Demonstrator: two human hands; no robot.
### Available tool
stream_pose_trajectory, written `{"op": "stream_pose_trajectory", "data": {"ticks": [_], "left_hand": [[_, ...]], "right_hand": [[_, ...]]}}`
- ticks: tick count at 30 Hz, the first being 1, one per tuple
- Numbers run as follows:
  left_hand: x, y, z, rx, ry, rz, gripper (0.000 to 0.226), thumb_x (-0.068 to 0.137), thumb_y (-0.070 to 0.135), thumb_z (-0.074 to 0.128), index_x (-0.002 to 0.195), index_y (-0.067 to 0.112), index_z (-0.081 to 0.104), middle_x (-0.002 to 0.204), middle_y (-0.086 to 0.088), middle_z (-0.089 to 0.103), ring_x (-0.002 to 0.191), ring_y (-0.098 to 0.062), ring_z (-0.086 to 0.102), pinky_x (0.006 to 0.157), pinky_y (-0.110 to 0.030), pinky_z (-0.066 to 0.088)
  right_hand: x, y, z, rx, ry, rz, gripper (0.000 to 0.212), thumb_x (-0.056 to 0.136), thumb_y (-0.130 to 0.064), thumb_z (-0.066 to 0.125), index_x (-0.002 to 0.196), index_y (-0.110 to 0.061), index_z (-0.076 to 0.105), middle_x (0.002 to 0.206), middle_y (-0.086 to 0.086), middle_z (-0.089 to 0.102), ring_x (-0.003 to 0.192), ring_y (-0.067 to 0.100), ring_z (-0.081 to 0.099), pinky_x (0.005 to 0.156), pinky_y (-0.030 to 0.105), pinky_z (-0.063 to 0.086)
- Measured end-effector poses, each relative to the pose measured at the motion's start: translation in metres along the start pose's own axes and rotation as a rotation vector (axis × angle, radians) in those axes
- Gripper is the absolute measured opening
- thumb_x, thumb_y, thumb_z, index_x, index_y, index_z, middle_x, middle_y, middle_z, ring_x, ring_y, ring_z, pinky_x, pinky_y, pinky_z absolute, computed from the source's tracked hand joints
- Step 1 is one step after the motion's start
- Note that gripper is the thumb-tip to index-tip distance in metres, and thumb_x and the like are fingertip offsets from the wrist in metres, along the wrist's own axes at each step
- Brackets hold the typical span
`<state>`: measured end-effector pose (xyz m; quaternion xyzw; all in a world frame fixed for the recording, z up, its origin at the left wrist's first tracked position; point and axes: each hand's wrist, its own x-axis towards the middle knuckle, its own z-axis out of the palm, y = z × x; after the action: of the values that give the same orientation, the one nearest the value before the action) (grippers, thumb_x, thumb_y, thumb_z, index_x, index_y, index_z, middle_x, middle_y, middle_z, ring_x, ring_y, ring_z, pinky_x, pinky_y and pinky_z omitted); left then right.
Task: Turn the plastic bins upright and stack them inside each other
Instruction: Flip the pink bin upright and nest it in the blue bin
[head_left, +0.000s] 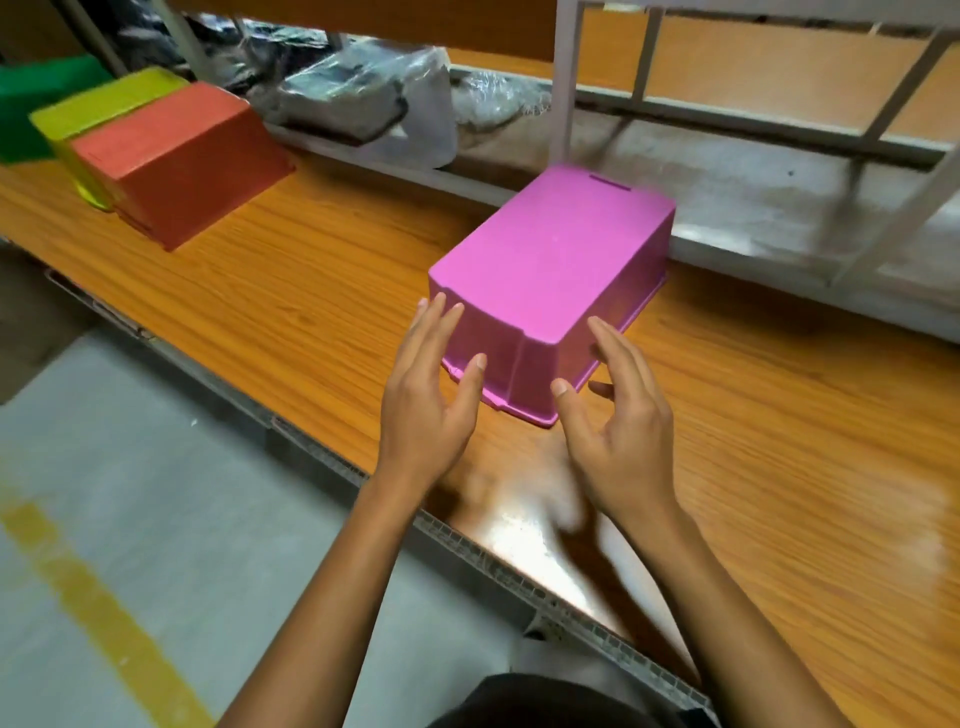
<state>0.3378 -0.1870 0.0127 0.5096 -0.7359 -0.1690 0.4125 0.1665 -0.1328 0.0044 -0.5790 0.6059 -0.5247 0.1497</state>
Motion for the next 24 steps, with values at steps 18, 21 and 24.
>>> {"op": "stream_pose_trajectory", "data": {"ticks": [18,21,24], "left_hand": [[0.200,-0.061,0.060,0.140,-0.334,0.125,0.066,0.091,0.037,0.051,0.146,0.003,0.040,0.156,-0.021,0.035,0.150,-0.033,0.021,0.121,-0.039,0.020],[0.224,-0.075,0.067,0.165,-0.433,0.106,0.068,0.095,0.034,0.055,0.150,0.000,0.031,0.156,-0.022,0.033,0.148,-0.035,0.023,0.120,-0.042,0.022],[0.236,-0.086,0.073,0.178,-0.530,0.105,0.069,0.097,0.035,0.053,0.151,0.000,0.027,0.153,-0.021,0.038,0.142,-0.034,0.034,0.114,-0.042,0.029]], "right_hand": [[0.134,0.042,0.049,-0.400,0.002,0.312,0.075,0.086,-0.043,0.055,0.149,-0.007,0.038,0.161,0.024,0.022,0.146,0.042,0.026,0.119,0.044,0.023],[0.139,0.050,0.059,-0.424,0.003,0.428,0.082,0.091,-0.040,0.062,0.155,-0.007,0.023,0.163,0.024,0.014,0.151,0.040,0.014,0.121,0.044,0.017],[0.137,0.055,0.071,-0.333,0.040,0.587,0.093,0.088,-0.046,0.063,0.157,-0.008,0.014,0.164,0.022,0.016,0.152,0.035,0.012,0.123,0.043,0.016]]}}
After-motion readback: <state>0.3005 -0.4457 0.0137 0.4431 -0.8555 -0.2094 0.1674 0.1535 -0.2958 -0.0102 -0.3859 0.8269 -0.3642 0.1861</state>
